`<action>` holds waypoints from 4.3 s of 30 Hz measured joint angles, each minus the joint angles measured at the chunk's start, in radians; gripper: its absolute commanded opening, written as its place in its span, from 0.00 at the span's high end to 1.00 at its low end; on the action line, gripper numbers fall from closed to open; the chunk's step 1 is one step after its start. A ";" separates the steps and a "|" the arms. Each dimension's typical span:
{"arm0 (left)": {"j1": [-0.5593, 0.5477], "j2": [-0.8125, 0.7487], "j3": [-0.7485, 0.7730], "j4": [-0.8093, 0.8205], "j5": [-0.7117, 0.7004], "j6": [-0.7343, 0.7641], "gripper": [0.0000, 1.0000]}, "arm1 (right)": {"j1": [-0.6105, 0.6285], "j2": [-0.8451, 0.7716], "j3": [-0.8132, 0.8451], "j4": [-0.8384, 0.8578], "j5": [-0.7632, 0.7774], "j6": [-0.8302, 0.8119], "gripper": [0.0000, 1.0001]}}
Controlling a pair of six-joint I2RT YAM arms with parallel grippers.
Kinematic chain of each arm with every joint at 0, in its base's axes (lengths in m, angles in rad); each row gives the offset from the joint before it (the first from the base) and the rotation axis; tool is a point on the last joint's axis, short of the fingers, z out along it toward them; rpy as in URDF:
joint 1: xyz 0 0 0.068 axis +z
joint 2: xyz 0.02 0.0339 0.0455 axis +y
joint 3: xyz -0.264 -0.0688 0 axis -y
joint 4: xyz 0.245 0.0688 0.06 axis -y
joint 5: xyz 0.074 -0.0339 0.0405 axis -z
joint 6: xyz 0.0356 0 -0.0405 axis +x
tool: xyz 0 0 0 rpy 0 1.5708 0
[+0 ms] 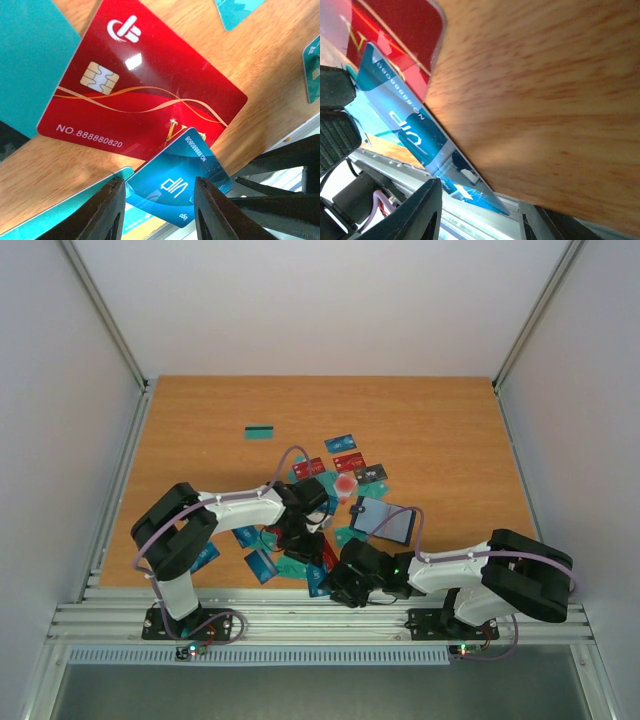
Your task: Put the credit cards into the card holder
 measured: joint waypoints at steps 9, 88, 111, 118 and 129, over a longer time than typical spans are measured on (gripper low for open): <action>0.000 0.003 0.000 0.002 0.016 0.014 0.61 | 0.014 0.023 -0.063 0.198 0.011 0.005 0.77; 0.108 -0.555 0.419 0.489 0.193 -0.594 1.00 | -0.658 -0.274 1.249 -0.833 -0.589 -0.774 0.61; 0.110 -0.457 0.532 0.454 0.357 -0.616 0.86 | -0.724 -0.244 1.283 -0.894 -0.715 -0.853 0.99; 0.112 -0.394 0.535 0.346 0.316 -0.541 0.55 | -0.734 -0.267 1.278 -1.113 -0.525 -0.933 0.99; 0.112 -0.146 0.523 0.124 0.172 -0.301 0.66 | -0.866 -0.377 0.922 -1.330 -0.275 -1.026 0.99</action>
